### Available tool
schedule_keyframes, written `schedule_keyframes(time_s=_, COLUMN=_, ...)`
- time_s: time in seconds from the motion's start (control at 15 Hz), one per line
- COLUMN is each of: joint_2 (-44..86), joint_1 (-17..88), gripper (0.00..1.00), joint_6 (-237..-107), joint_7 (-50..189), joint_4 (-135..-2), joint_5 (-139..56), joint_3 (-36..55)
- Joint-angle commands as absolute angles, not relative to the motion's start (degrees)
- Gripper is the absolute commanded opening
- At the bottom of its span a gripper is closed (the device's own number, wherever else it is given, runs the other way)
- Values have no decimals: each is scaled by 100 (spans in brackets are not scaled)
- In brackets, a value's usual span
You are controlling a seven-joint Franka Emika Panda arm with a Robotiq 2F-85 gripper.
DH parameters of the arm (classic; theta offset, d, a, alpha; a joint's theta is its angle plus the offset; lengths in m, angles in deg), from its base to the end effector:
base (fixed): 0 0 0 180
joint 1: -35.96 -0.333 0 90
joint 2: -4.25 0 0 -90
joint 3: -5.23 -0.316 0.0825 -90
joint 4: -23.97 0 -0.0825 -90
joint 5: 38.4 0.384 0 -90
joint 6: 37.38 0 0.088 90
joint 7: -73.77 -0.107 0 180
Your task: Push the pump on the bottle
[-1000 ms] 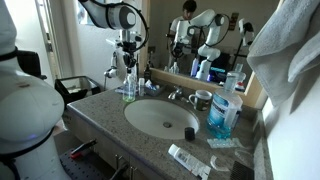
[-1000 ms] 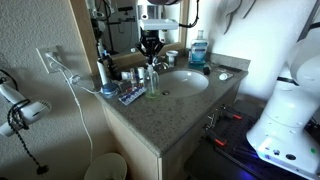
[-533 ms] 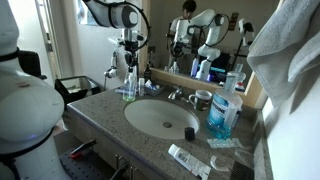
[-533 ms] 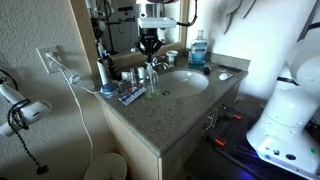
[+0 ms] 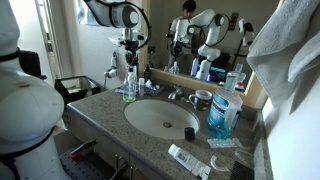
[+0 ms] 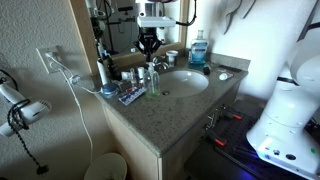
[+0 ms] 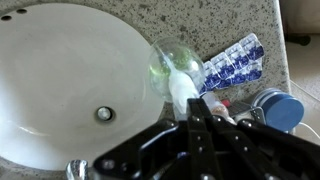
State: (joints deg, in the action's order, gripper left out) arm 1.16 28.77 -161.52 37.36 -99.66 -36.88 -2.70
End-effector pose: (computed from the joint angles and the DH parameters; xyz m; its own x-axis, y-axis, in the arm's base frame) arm 0.5137 0.1405 0.4274 0.9254 -0.3769 0.0409 -0.3749 -0.9258 -0.0493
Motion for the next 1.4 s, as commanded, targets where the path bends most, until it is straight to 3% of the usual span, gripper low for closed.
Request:
schedule_keyframes(time_s=0.0, joint_2=89, joint_1=2899, gripper=4, joint_6=-15950, joint_7=3737, joint_4=-9837, joint_5=-3570, joint_3=-269)
schedule_keyframes(time_s=1.33, joint_2=-384, joint_1=2940, gripper=5, joint_6=-15132, joint_7=3615, joint_4=-8928, joint_5=-3712, joint_3=-328)
